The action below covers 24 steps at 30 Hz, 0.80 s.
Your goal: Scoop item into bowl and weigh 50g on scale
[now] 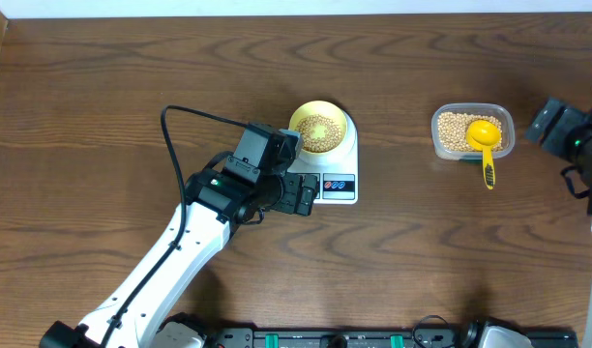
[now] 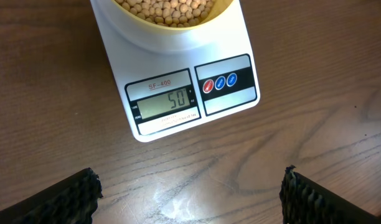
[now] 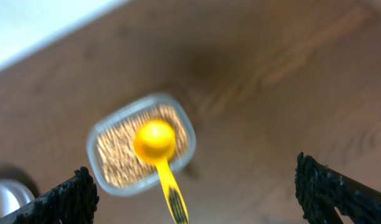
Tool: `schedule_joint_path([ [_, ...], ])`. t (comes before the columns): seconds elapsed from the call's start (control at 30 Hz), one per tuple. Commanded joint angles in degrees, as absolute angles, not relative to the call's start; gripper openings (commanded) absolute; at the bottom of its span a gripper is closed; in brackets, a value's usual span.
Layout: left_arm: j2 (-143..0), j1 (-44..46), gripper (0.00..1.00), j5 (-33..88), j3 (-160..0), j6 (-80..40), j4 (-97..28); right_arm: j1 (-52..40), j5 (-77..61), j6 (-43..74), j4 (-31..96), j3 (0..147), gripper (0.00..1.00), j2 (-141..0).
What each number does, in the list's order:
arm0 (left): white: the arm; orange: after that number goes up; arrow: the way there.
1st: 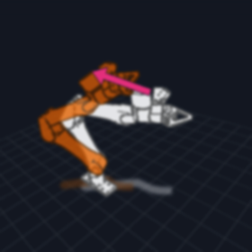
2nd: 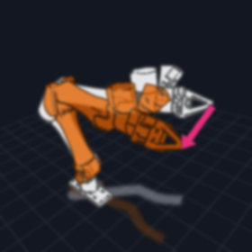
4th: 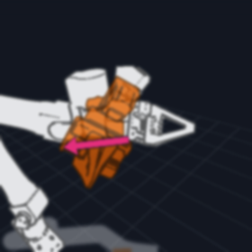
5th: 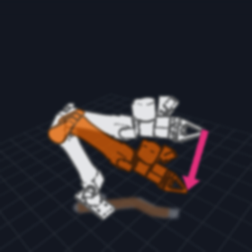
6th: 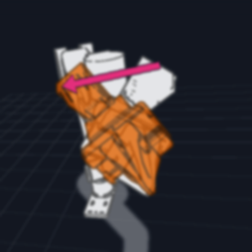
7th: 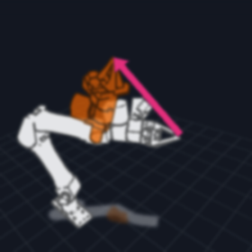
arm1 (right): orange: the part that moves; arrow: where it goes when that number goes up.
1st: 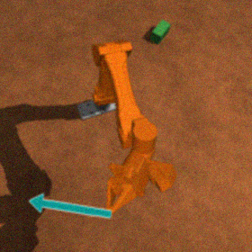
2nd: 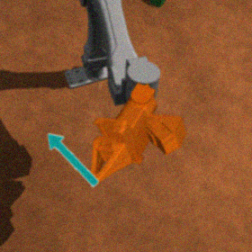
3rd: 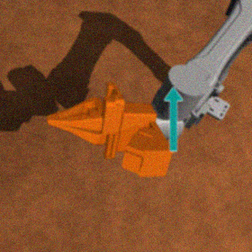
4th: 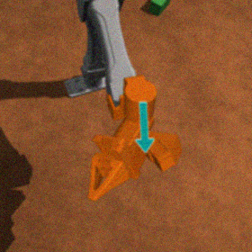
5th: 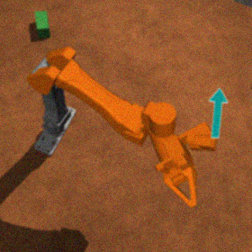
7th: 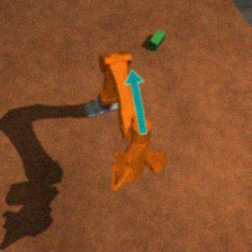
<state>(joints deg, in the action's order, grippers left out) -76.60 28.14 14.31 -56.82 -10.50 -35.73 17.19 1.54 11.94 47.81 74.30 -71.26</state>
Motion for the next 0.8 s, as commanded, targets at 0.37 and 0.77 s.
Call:
schedule_joint_path([
  [0.37, -75.88, 28.10, 0.94, 14.52, -56.36, -10.20, -35.70, 17.28, 12.12, 8.43, 38.44, 75.33, 0.99, -69.97],
  [0.77, -75.88, 28.10, 0.94, 14.52, -56.36, -10.20, -35.70, 17.26, 12.10, 8.49, 46.30, 75.33, 0.99, -69.54],
])
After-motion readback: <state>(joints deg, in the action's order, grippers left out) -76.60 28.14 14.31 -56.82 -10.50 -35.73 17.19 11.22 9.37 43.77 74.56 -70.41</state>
